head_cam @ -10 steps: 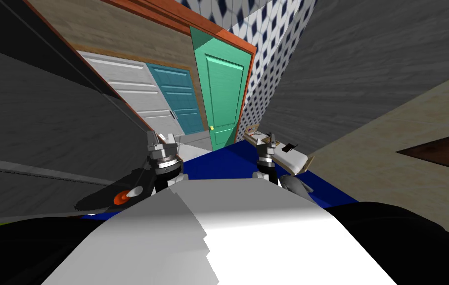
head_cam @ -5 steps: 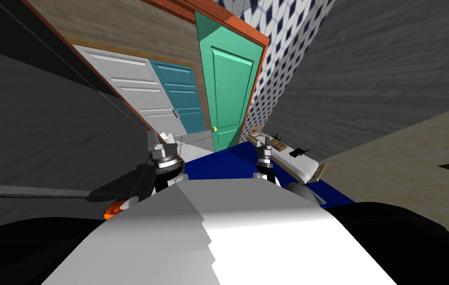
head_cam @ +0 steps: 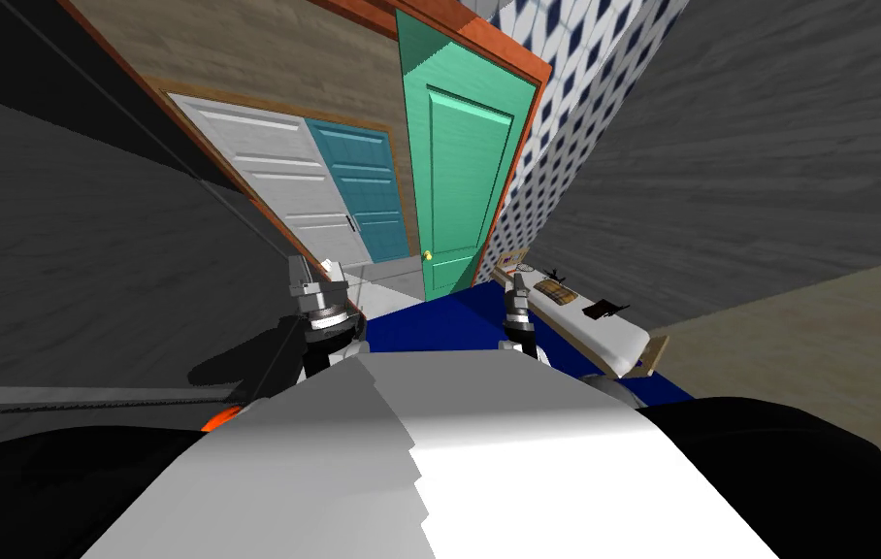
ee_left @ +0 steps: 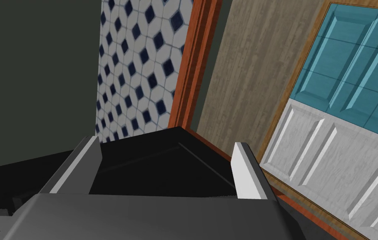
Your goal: Pull the door open
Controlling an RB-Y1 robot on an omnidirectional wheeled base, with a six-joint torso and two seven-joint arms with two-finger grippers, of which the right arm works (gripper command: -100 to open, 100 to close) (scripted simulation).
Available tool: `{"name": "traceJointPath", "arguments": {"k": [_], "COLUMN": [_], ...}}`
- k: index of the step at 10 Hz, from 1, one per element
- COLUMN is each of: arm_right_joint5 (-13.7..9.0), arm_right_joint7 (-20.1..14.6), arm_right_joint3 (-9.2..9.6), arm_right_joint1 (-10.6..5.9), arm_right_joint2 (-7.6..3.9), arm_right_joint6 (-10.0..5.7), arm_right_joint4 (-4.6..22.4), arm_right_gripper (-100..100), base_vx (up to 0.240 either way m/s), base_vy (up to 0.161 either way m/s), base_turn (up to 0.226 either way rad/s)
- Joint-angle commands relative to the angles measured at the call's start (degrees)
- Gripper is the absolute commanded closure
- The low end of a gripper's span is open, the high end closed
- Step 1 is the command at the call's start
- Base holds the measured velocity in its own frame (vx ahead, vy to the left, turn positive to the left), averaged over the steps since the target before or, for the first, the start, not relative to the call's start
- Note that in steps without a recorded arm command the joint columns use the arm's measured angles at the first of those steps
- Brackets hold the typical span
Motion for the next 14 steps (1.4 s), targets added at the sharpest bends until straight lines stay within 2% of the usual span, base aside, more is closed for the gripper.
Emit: {"name": "traceJointPath", "arguments": {"k": [1,14], "arm_right_joint5": [1.19,12.23], "arm_right_joint7": [1.77,17.42], "arm_right_joint3": [-0.76,-7.44], "arm_right_joint1": [-0.18,-3.13], "arm_right_joint2": [-0.29,-1.13], "arm_right_joint6": [-0.81,-8.12], "arm_right_joint4": [1.58,17.94], "arm_right_gripper": [-100,-100], "base_vx": [0.099,0.106], "base_vy": [0.048,0.045], "base_turn": [0.095,0.089]}}
